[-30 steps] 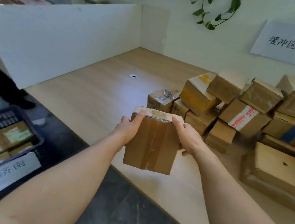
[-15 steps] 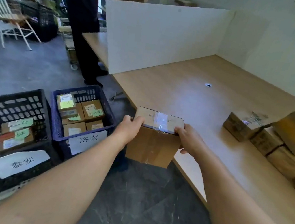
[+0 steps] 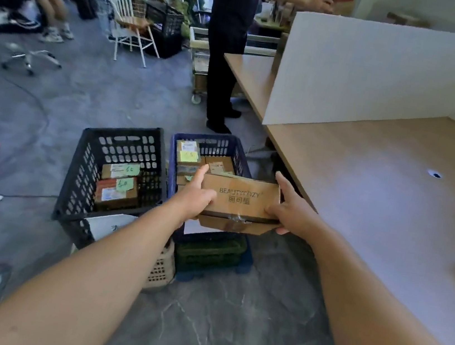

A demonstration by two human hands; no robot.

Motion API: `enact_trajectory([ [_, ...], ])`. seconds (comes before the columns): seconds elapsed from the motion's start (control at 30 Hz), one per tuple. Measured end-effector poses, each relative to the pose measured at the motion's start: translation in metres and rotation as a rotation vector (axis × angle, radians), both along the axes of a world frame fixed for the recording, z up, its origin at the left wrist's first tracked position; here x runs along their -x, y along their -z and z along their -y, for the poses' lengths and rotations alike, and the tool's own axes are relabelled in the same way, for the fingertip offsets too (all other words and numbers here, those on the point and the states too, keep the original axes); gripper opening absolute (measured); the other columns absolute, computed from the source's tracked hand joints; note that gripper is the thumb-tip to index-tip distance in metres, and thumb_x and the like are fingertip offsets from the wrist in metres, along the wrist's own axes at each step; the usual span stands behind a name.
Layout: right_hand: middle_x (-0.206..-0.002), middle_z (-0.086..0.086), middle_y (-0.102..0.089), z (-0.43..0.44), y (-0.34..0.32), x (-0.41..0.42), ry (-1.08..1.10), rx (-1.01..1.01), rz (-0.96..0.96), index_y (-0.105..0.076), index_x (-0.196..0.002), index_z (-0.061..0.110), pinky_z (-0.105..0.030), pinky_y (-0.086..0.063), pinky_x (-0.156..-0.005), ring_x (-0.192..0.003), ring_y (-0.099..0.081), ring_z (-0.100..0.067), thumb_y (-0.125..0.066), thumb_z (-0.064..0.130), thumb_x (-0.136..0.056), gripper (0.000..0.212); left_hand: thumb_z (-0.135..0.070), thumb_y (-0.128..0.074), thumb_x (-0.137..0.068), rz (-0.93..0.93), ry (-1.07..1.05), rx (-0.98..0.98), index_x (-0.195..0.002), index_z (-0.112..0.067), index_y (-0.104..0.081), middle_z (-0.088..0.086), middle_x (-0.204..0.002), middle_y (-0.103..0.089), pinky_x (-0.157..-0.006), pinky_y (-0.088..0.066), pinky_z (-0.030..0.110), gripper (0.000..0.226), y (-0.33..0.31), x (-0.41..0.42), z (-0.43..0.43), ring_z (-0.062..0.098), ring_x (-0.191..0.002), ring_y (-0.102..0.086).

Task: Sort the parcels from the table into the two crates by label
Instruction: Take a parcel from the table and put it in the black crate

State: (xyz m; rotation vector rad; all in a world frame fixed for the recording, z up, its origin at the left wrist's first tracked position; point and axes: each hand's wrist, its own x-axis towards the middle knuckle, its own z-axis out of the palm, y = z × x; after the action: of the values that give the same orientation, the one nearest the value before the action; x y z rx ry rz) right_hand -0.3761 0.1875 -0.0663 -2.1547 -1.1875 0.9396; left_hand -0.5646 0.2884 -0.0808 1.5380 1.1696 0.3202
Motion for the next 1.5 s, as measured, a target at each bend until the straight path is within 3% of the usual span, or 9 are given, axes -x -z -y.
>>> enact_trajectory([
  [0.17,-0.098,0.005,-0.052,-0.058,0.007,0.028,-0.119,0.025,0.006,-0.031,-0.138,0.029,-0.036,-0.061,-0.066,-0.086,-0.064,-0.018,-0.059,0.013,-0.093,0.055,-0.008,-0.05,-0.089,-0.042,-0.133,-0.043,-0.139,-0.028,-0.029,0.007,-0.114,-0.052,-0.077,-0.048,0.035,0.057,0.0,0.04,-0.029,0.022,-0.096,-0.052],
  [0.27,-0.101,0.002,-0.058,-0.094,0.013,0.046,-0.156,0.01,-0.063,-0.04,-0.121,0.028,-0.04,-0.06,-0.075,-0.091,-0.063,-0.018,-0.061,0.025,-0.093,0.035,-0.027,-0.053,-0.092,-0.072,-0.25,-0.033,-0.123,-0.025,-0.037,0.004,-0.102,-0.053,-0.077,-0.048,0.037,0.035,0.005,0.062,-0.052,0.02,-0.091,-0.054],
  [0.5,-0.111,0.003,-0.06,-0.191,0.029,0.076,-0.223,-0.022,0.002,-0.051,-0.094,0.024,-0.041,-0.057,-0.082,-0.09,-0.062,-0.017,-0.06,0.037,-0.093,0.015,-0.028,-0.061,-0.092,-0.156,-0.391,-0.102,-0.112,-0.014,-0.043,0.003,-0.111,-0.057,-0.08,-0.047,0.037,0.03,0.022,0.093,-0.132,0.017,-0.094,-0.052],
  [0.67,-0.104,0.005,-0.059,-0.266,0.033,0.08,-0.315,0.02,0.001,-0.04,-0.137,0.033,-0.038,-0.059,-0.073,-0.088,-0.064,-0.018,-0.064,0.019,-0.09,0.054,-0.021,-0.066,-0.092,-0.171,-0.325,-0.059,-0.134,-0.025,-0.031,0.0,-0.134,-0.052,-0.084,-0.043,0.031,0.055,0.019,0.096,-0.197,0.015,-0.11,-0.05],
  [0.8,-0.104,0.003,-0.059,-0.322,0.036,0.085,-0.399,0.011,0.021,-0.026,-0.149,0.033,-0.02,-0.046,-0.056,-0.074,-0.055,-0.008,-0.063,0.008,-0.091,0.074,-0.016,-0.067,-0.09,-0.196,-0.323,-0.104,-0.152,-0.029,-0.016,0.001,-0.15,-0.043,-0.094,-0.04,0.033,0.082,0.019,0.1,-0.249,0.022,-0.131,-0.046],
  [0.9,-0.112,-0.004,-0.058,-0.36,0.045,0.097,-0.423,0.008,0.066,-0.022,-0.151,0.034,-0.016,-0.042,-0.048,-0.069,-0.054,-0.008,-0.062,0.007,-0.09,0.078,-0.017,-0.066,-0.091,-0.236,-0.298,-0.16,-0.153,-0.03,-0.015,0.0,-0.149,-0.044,-0.088,-0.04,0.03,0.082,0.025,0.111,-0.277,0.022,-0.132,-0.046],
  [1.07,-0.129,-0.01,-0.05,-0.408,0.071,0.134,-0.43,0.024,0.101,-0.02,-0.151,0.037,-0.033,-0.056,-0.074,-0.099,-0.06,-0.024,-0.064,0.009,-0.089,0.081,-0.018,-0.067,-0.09,-0.273,-0.285,-0.169,-0.154,-0.032,-0.014,-0.001,-0.146,-0.047,-0.1,-0.046,0.041,0.084,0.049,0.149,-0.319,0.023,-0.129,-0.049],
  [1.23,-0.129,-0.01,-0.049,-0.425,0.123,0.168,-0.428,0.108,0.148,-0.019,-0.151,0.039,-0.038,-0.056,-0.081,-0.101,-0.059,-0.025,-0.062,0.012,-0.09,0.08,-0.016,-0.069,-0.087,-0.339,-0.198,-0.098,-0.154,-0.032,-0.012,0.001,-0.146,-0.047,-0.101,-0.044,0.038,0.089,0.102,0.185,-0.342,0.023,-0.128,-0.049],
  [1.5,-0.13,-0.01,-0.046,-0.423,0.23,0.219,-0.482,0.335,0.075,-0.03,-0.148,0.037,-0.022,-0.048,-0.073,-0.09,-0.059,-0.019,-0.053,0.011,-0.094,0.064,-0.015,-0.065,-0.089,-0.531,-0.008,0.137,-0.153,-0.032,-0.018,-0.002,-0.139,-0.051,-0.093,-0.049,0.035,0.081,0.2,0.234,-0.348,0.02,-0.114,-0.054],
])
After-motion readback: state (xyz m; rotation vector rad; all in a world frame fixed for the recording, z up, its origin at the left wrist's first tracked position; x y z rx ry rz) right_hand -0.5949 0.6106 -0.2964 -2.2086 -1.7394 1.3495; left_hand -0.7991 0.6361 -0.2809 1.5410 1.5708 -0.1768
